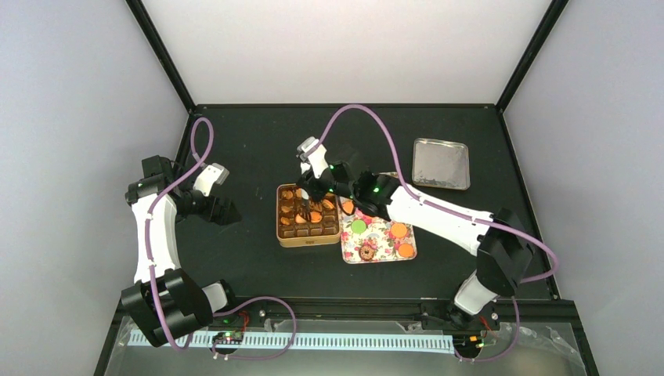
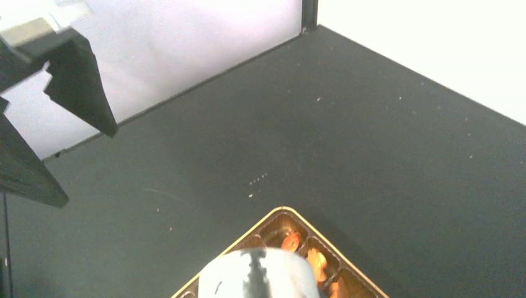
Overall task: Pack the cookies
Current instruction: Pick up the fake cookies from the plate.
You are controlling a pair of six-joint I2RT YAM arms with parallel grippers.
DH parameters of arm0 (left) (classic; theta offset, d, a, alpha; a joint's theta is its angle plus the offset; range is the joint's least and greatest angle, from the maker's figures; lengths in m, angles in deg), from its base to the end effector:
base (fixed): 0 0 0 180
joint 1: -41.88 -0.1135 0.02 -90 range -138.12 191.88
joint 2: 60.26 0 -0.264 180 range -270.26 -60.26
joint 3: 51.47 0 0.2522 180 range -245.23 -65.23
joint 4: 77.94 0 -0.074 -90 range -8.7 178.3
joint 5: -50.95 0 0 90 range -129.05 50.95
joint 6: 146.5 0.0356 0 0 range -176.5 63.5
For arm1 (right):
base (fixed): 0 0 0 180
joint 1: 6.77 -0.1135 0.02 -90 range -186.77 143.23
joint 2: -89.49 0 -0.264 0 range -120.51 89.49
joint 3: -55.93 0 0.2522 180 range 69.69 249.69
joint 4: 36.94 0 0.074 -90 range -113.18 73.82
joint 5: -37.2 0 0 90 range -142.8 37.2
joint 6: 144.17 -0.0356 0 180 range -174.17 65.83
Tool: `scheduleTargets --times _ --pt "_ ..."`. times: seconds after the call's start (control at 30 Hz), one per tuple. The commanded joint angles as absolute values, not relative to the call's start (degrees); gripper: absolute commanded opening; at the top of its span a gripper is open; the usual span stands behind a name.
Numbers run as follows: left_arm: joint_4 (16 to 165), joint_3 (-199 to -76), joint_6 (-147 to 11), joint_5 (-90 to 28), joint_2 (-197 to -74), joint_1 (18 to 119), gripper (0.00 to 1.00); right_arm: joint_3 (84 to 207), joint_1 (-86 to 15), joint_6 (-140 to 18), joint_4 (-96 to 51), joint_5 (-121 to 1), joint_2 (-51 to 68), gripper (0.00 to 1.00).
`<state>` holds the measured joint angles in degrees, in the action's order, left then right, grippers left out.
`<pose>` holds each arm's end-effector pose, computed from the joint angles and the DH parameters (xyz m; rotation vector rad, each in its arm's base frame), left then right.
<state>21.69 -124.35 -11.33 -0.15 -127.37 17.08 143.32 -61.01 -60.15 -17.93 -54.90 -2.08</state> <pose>0.1866 0.0616 0.2840 0.5572 2.4292 -0.5273 0.2207 0.3087 0.3159 -0.8593 1.8578 0.7096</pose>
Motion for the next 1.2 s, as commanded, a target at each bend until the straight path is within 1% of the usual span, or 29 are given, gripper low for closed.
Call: scheduleTargets --times 0.0,0.27,0.47,0.87,1.07,1.17 --pt "21.2 -125.4 -11.0 -0.3 -126.7 16.7 0.99 144.8 -61.6 -58.6 -18.4 -54.7 -3.4 0.32" --pt "21.4 -125.3 -11.0 -0.2 -126.8 16.7 0.99 143.8 -62.0 -57.8 -18.1 -54.0 -4.0 0.31" --pt "21.3 -125.3 -11.0 -0.3 -126.8 16.7 0.99 144.0 -62.0 -58.3 -18.5 -50.2 -2.8 0.19" --pt "21.1 -125.7 -11.1 0.0 -126.8 16.7 0.99 144.0 -61.7 -57.2 -18.0 -48.8 -0.4 0.13" --pt "21.0 -125.8 -11.0 0.0 -126.8 16.7 0.99 143.7 -61.5 -57.3 -18.1 -48.6 0.4 0.14" --pt "20.9 -126.0 -10.8 -0.2 -126.7 16.7 0.99 142.1 -60.4 -57.8 -18.1 -47.8 2.6 0.14"
